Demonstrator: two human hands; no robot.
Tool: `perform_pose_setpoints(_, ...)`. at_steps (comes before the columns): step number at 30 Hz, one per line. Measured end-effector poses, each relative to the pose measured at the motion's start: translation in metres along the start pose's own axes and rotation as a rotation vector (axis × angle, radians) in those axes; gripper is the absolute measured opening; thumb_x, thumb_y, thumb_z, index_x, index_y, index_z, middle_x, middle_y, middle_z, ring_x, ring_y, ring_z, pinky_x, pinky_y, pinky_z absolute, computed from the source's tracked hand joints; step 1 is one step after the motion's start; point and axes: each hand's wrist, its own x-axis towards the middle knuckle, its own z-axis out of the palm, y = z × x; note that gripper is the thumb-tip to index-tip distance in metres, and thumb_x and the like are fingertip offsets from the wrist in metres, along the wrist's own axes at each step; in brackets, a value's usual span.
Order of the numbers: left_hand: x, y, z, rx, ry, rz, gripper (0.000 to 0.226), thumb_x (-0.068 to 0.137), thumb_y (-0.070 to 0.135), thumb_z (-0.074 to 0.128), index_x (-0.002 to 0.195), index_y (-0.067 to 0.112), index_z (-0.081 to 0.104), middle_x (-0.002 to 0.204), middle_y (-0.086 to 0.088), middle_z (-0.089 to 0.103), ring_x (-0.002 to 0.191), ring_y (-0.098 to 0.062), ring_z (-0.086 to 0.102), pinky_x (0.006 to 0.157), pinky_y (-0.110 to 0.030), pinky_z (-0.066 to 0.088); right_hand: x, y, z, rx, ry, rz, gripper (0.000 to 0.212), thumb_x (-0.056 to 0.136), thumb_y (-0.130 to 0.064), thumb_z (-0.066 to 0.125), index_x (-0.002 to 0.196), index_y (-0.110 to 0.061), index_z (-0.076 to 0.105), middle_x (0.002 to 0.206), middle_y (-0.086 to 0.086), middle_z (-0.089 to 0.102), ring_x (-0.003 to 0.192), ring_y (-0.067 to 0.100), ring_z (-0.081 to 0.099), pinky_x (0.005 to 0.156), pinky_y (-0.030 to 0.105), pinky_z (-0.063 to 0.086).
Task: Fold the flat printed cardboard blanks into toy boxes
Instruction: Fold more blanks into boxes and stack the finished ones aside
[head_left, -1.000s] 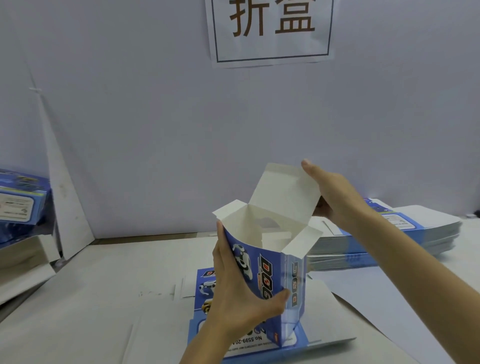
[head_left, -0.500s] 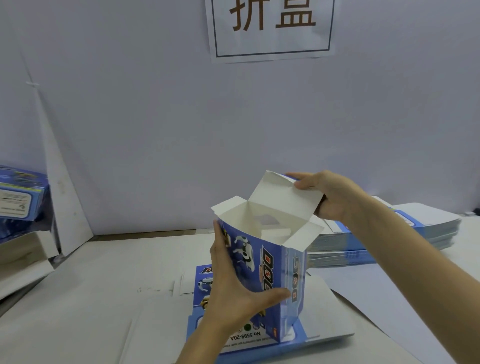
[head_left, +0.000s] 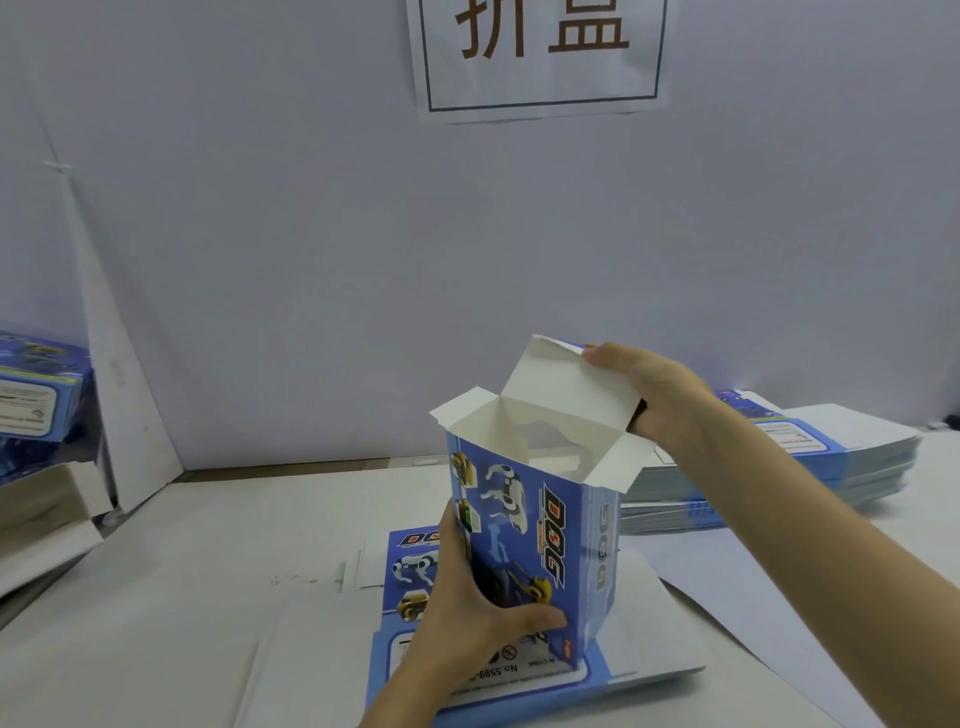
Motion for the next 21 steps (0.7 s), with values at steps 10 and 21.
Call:
perform_pose_setpoints(10,-0.001,0.011,-0.027,-0.139,-0.037,-0.09,0.077,0.057,0.035,0.085,0.121,0.025,0.044,0.097,0.005,0.075,0.084,-0.021,0.073,0.065,-0.027,0.058,-0.009,0.003,-0.002,-0.061,-0.275,-0.109,0.019,0.087,-0.021,0.064,0.104,-0.018,0.071,0.091,0.007,0.071,0.069,0.019,0.068,0.059,0.025,0.056)
perform_pose_setpoints(21,0.006,0.014,-0.027,-0.36,0.203,-0.024,0.049,0.065,0.036,0.067,0.111,0.023,0.057,0.083,0.008,0.075,0.073,-0.009,0.071,0.054,-0.02,0.054,-0.026,0.067,-0.012,0.091,-0.245,-0.299,0.069,0.08,-0.054,0.044,0.142,-0.023,0.04,0.136,0.008,0.054,0.112,0.021,0.059,0.093,0.038,0.047)
